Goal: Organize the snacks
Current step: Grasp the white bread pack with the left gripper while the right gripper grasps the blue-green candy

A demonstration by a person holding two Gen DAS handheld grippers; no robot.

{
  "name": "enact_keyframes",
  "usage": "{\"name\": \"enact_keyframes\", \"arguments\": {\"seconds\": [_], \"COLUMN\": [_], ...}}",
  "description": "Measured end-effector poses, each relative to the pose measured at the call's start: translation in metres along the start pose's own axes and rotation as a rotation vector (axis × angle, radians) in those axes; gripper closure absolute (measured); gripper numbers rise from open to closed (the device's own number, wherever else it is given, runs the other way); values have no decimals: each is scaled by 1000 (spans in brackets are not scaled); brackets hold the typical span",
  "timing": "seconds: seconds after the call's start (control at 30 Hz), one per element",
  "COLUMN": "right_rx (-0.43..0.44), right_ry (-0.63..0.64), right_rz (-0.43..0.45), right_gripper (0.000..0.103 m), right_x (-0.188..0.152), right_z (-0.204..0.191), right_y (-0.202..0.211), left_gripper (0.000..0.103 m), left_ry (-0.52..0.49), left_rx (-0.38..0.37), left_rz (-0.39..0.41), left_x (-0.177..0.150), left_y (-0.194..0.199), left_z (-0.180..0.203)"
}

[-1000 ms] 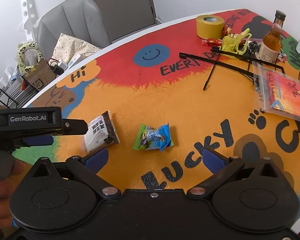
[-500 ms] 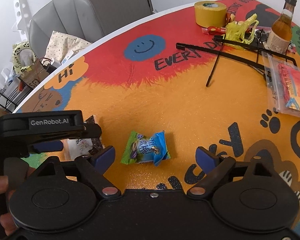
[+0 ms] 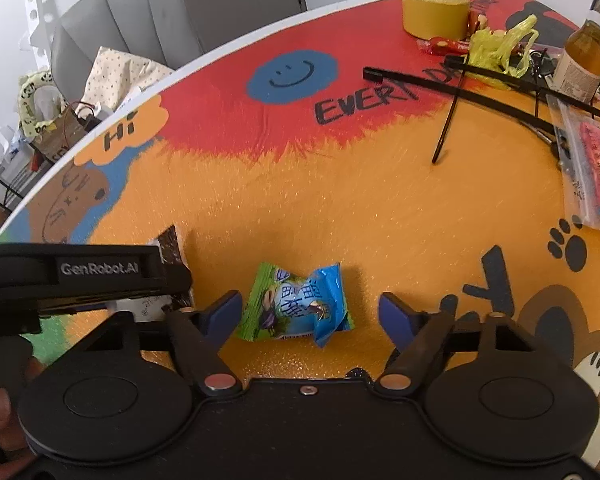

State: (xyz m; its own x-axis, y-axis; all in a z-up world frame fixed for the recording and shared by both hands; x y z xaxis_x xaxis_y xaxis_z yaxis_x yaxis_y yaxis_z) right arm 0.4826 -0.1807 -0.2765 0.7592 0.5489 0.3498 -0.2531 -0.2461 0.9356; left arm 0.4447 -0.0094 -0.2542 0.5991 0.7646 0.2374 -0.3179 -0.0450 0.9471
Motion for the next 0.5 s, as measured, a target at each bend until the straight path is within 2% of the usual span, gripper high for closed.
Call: {"name": "enact_keyframes", "arguments": {"seconds": [0.07, 0.13, 0.17, 0.27, 0.5], "right_rx": [-21, -27, -28, -17, -18], "right_ry": [19, 36, 42, 31, -15], "right_rz": [3, 10, 13, 29, 89], "right_gripper": [54, 62, 73, 74, 74], "right_x": [-1, -2, -3, -6, -17], "right_z": [-2, -4, -4, -4, -13], "right_y": [0, 1, 2, 6, 39], "left_gripper": [44, 45, 46, 46, 46], "left_ry": [4, 14, 12, -13, -46], "left_rx": [0, 1, 5, 19, 0], "left_rz": [-1, -13, -14, -9, -3], "left_x": [0, -1, -2, -7, -18], "left_y": [2, 5, 6, 15, 45], "left_z": [-1, -5, -5, -10, -24]}}
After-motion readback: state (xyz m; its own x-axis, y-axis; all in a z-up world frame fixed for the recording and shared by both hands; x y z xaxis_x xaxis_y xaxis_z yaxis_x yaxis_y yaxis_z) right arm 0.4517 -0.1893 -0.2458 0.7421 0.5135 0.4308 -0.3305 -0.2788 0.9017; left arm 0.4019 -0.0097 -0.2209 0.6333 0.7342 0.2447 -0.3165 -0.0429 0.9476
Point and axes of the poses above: each gripper's, at about its wrist camera, not at the fingertips, and y roughly against the way its jaws point, z to its right, x to its top, the point moved 4 cm from there along -y, roughly the way its jaws point, and after that the axes turned 14 degrees about y, right-handed, at the moved point
